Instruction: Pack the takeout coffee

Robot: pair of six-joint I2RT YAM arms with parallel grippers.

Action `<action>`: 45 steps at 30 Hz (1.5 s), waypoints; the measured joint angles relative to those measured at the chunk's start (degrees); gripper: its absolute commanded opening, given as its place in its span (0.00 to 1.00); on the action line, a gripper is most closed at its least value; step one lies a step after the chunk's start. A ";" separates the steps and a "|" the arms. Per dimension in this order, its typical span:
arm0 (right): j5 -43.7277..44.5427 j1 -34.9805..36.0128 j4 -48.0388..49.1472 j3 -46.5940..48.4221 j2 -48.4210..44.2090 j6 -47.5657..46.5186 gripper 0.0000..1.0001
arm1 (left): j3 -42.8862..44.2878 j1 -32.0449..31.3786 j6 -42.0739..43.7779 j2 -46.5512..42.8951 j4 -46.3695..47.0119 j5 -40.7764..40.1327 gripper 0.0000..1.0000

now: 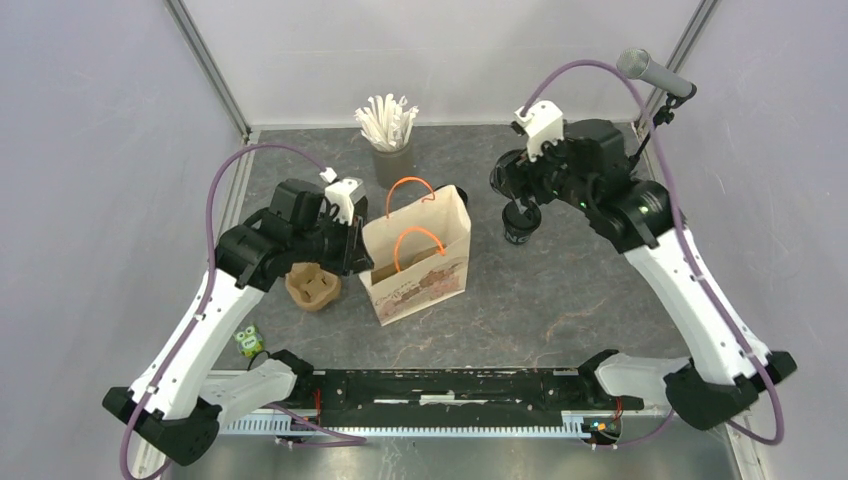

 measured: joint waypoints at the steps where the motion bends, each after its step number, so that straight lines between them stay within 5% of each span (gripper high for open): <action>1: -0.33 0.00 0.07 0.59 -1.22 -0.24 0.70 | 0.96 0.00 -0.50 0.81 -0.17 -1.09 0.33; 10: -7.10 0.96 5.29 2.12 -5.62 -0.66 0.69 | 8.07 0.00 -5.40 3.15 -2.73 -8.90 0.43; 23: -10.45 17.11 10.43 1.92 -2.36 -4.04 0.69 | 8.87 0.11 -12.20 2.43 -9.22 -13.84 0.43; 37: -7.15 21.40 4.70 1.97 -0.48 -8.66 0.69 | 9.01 0.11 -11.65 7.04 -7.23 -12.57 0.26; 45: -4.87 26.12 -4.33 5.88 3.69 -11.13 0.68 | 6.93 0.24 -6.67 6.88 3.06 -1.70 0.26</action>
